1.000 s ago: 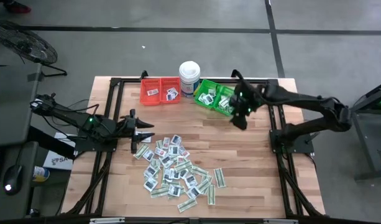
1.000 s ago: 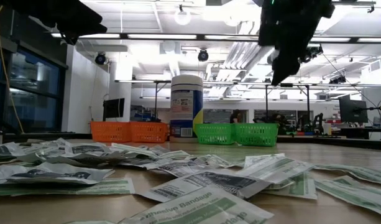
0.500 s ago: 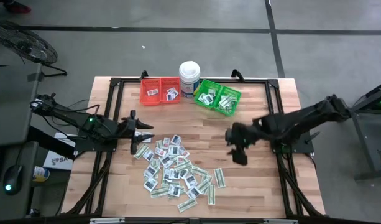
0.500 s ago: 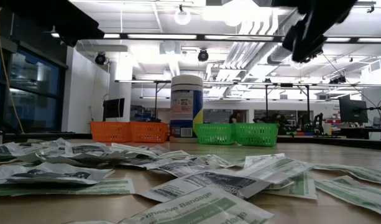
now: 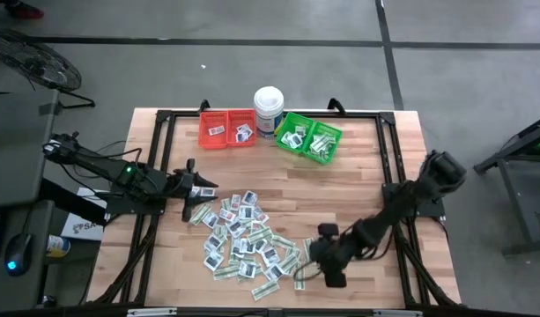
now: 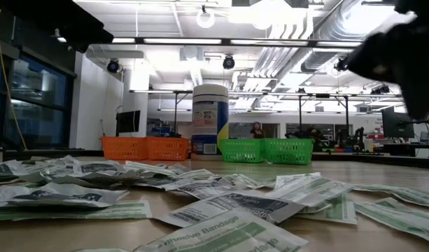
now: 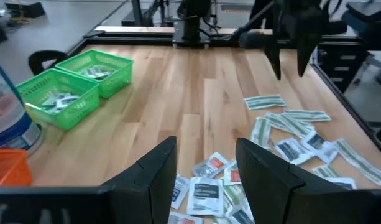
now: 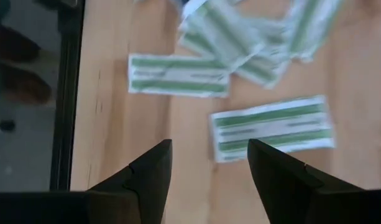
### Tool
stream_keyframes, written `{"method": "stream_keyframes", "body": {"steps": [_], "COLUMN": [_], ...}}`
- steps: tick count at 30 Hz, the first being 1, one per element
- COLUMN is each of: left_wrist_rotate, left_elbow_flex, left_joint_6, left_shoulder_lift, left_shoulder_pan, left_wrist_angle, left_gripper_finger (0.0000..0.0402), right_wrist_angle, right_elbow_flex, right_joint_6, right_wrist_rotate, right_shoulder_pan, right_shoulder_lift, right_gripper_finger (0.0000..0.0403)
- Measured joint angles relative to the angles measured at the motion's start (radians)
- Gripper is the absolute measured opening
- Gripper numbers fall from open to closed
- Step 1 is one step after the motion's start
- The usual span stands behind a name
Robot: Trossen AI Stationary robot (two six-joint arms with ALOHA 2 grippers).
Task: Pick & Place First Aid Supplies
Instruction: Put the green bandage pack into the right green bin
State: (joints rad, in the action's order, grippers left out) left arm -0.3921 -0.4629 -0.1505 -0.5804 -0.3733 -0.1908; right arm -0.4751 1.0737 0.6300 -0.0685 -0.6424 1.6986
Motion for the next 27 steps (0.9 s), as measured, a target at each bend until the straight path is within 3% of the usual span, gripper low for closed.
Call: {"method": "stream_keyframes", "body": {"steps": [9,27], "left_wrist_rotate": [0.056,0.097], "left_elbow_flex": [0.0,0.0], "left_joint_6": [0.0,-0.001], "left_shoulder_lift": [0.0,0.0], "left_shoulder_pan": [0.0,0.0], "left_wrist_angle": [0.001,-0.003], "left_gripper_finger": [0.0162,0.0162], "right_wrist_angle": [-0.071,-0.146], "right_elbow_flex": [0.093,0.097], "right_joint_6": [0.021,-0.051], "right_wrist_rotate": [-0.003,0.135], "right_shoulder_pan": [0.009,0.1], "right_shoulder_lift": [0.19,0.254], "right_gripper_finger": [0.0204,0.0204]}}
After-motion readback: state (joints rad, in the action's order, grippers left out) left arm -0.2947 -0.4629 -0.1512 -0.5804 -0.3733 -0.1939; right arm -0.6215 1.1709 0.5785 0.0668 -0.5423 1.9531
